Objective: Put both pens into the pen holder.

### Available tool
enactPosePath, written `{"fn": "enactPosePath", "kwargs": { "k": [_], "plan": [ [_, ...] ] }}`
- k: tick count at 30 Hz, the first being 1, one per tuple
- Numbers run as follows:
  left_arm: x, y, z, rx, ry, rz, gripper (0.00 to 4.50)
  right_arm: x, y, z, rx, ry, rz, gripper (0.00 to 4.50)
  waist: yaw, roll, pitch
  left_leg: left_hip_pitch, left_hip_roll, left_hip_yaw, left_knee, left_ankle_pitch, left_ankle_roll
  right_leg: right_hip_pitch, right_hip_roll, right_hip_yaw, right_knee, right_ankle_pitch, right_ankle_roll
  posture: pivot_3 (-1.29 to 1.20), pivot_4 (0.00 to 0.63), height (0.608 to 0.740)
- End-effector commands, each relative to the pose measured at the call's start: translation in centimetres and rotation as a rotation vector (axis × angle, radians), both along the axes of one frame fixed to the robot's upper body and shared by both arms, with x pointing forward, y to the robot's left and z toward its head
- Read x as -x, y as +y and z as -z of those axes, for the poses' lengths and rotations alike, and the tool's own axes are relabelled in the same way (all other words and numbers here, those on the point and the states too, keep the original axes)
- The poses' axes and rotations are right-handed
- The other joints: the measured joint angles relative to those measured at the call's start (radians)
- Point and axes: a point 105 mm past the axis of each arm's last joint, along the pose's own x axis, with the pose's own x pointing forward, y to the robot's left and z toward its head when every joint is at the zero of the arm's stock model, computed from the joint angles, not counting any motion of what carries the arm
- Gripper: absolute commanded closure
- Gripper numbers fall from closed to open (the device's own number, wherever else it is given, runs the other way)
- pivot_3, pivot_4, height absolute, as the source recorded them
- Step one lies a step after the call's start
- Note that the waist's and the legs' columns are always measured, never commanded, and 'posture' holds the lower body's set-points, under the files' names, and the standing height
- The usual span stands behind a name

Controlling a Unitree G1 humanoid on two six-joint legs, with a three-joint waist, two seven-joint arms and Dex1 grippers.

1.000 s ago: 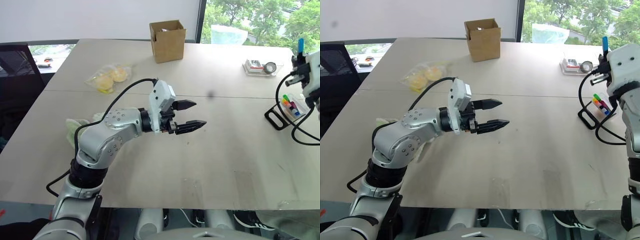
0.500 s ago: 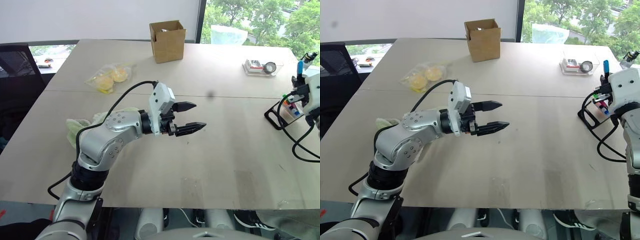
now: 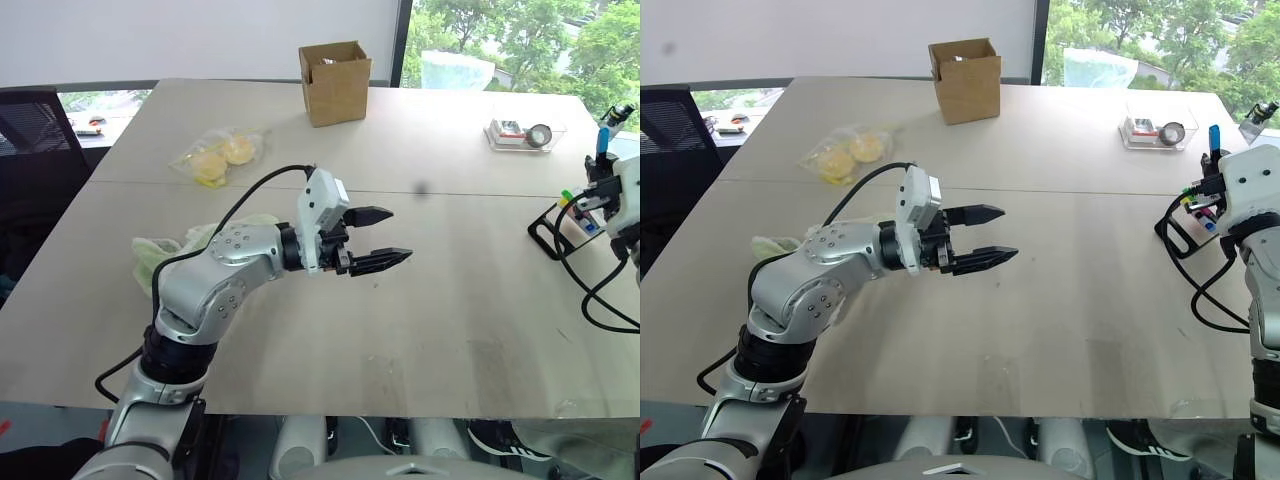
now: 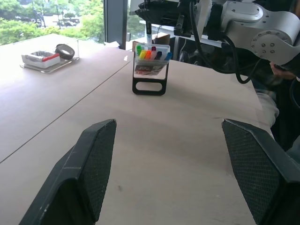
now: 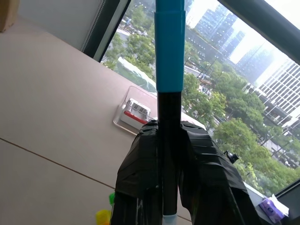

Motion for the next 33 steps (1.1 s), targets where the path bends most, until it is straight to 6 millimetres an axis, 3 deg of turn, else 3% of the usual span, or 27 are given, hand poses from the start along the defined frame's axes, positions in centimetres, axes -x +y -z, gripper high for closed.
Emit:
{"fn": "enactPosePath", "kwargs": {
  "k": [1,20,33],
  "plan": [
    [0.5,0.1,-1.5,0.033,-0.07,0.01,0.78,0.7,0.4,-1.8,0.016,-0.074,-0.022,4.5,0.0,0.0,0.0,0.0,0.0,0.0,0.0,0.0,0.0,0.0,0.0,0.0,0.0,0.0,0.0,0.0,0.15,0.74],
    [0.5,0.2,-1.5,0.038,-0.073,0.006,0.78,1.0,0.7,-2.7,0.02,-0.12,-0.05,4.5,0.0,0.0,0.0,0.0,0.0,0.0,0.0,0.0,0.0,0.0,0.0,0.0,0.0,0.0,0.0,0.0,0.15,0.74],
    [0.4,0.0,-1.6,0.043,-0.085,0.001,0.78,-0.3,-2.1,0.8,0.091,-0.023,-0.003,4.5,0.0,0.0,0.0,0.0,0.0,0.001,0.001,0.0,0.0,0.0,0.001,0.001,0.001,0.0,0.0,0.0,0.15,0.74]
  ]
}}
